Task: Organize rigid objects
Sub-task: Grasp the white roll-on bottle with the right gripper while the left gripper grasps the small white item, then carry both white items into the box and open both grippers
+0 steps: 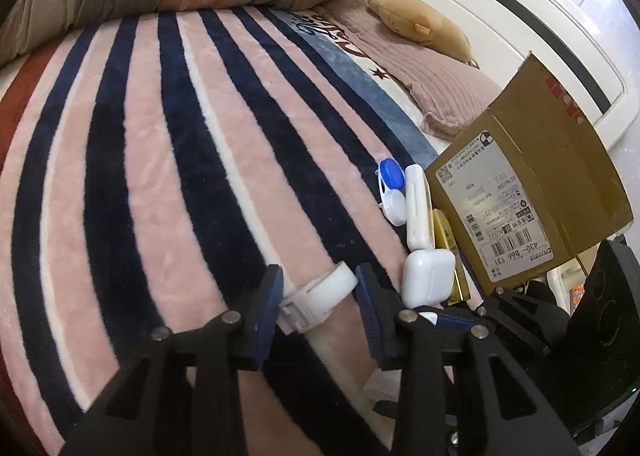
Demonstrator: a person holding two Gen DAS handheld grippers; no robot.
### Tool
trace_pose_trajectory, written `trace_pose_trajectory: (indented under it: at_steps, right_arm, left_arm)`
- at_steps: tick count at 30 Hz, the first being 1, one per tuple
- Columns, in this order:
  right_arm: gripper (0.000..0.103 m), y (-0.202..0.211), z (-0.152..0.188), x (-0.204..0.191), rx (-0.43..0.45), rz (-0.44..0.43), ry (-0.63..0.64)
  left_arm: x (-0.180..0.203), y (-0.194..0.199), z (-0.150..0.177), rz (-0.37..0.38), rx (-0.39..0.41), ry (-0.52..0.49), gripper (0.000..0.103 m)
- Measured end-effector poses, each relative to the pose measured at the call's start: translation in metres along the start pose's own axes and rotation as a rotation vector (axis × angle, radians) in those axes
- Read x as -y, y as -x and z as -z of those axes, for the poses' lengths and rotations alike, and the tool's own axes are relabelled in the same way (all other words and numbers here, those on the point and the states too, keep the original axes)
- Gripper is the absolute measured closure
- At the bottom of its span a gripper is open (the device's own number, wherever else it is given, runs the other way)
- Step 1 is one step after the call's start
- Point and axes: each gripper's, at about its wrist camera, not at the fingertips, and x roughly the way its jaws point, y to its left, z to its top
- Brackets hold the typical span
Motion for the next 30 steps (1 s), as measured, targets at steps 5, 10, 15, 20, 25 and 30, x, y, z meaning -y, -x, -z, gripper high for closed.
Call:
trace_pose_trajectory:
  at_steps: [5, 10, 15, 20, 25, 30]
  right_arm:
    - [0.044, 0.012, -0.004, -0.005, 0.033, -0.001, 0.018]
    - [0.044, 0.032, -0.014, -0.014, 0.076, 0.006, 0.053]
    - [0.044, 0.069, -0.025, -0.024, 0.158, 0.013, 0.091]
    - [0.044, 0.119, -0.031, -0.026, 0.257, 0.012, 0.121]
    - [0.044, 0.163, -0.027, 0.005, 0.318, 0.02, 0.052]
    - [0.044, 0.2, -0.008, 0.055, 0.362, 0.121, -0.005]
  left_arm:
    - [0.002, 0.016, 0.003, -0.013, 0.031, -0.017, 0.069]
    - [0.016, 0.059, 0.007, -0.01, 0.105, -0.055, 0.069]
    - [0.047, 0.101, 0.006, -0.022, 0.167, -0.103, 0.069]
    - [0.098, 0.14, -0.001, -0.025, 0.247, -0.184, 0.069]
    - [0.142, 0.147, -0.02, 0.021, 0.26, -0.225, 0.069]
    - [0.199, 0.121, -0.041, 0.062, 0.229, -0.293, 0.069]
